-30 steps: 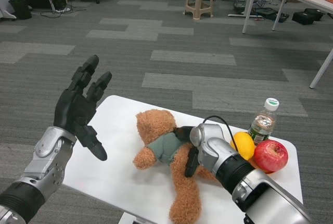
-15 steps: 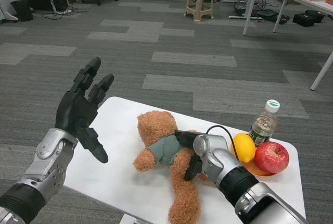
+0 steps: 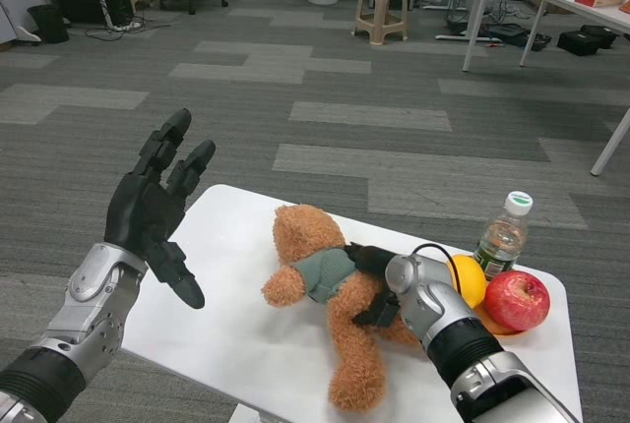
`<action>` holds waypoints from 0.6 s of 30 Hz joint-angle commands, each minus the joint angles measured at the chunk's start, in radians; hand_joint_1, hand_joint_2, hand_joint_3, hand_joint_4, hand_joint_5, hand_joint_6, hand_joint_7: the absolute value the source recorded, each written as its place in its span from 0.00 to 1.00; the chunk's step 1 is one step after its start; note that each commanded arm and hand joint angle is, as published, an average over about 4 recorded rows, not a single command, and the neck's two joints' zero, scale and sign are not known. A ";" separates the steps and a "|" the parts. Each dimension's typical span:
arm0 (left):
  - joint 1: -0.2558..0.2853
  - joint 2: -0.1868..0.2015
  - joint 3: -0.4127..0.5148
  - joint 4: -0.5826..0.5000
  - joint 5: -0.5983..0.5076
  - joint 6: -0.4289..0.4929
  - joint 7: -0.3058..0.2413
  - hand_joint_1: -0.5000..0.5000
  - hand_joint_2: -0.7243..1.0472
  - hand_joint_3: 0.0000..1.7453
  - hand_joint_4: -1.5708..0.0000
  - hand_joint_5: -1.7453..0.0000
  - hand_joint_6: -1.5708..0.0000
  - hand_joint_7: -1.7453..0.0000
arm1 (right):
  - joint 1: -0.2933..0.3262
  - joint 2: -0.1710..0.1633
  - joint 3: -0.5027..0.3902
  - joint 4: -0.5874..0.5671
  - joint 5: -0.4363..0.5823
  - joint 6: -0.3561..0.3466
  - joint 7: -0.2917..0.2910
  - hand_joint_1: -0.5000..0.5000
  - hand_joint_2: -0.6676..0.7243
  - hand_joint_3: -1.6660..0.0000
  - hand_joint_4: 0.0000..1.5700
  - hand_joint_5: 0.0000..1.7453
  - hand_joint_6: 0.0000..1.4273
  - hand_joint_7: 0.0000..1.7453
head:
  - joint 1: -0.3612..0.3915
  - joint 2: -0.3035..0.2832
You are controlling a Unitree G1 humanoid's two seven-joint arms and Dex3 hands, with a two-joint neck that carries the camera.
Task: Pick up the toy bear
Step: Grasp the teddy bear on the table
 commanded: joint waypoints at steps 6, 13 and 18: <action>-0.004 0.004 -0.002 0.006 -0.007 -0.008 0.001 0.02 0.05 0.05 1.00 0.78 1.00 0.92 | 0.152 -0.032 -0.058 -0.159 0.027 0.010 0.060 0.17 0.00 0.10 0.00 0.72 0.04 0.72 | 0.015 0.008; -0.001 0.004 0.000 0.005 -0.007 -0.008 0.001 0.02 0.05 0.05 1.00 0.81 1.00 0.92 | 0.234 -0.044 -0.157 -0.401 0.179 -0.020 0.051 0.15 0.01 0.10 0.00 0.72 0.09 0.73 | 0.021 0.019; 0.000 0.005 0.002 0.004 -0.007 -0.008 0.001 0.02 0.05 0.05 1.00 0.76 1.00 0.92 | 0.258 -0.051 -0.185 -0.516 0.217 -0.019 0.047 0.14 0.02 0.14 0.00 0.74 0.12 0.78 | 0.024 0.028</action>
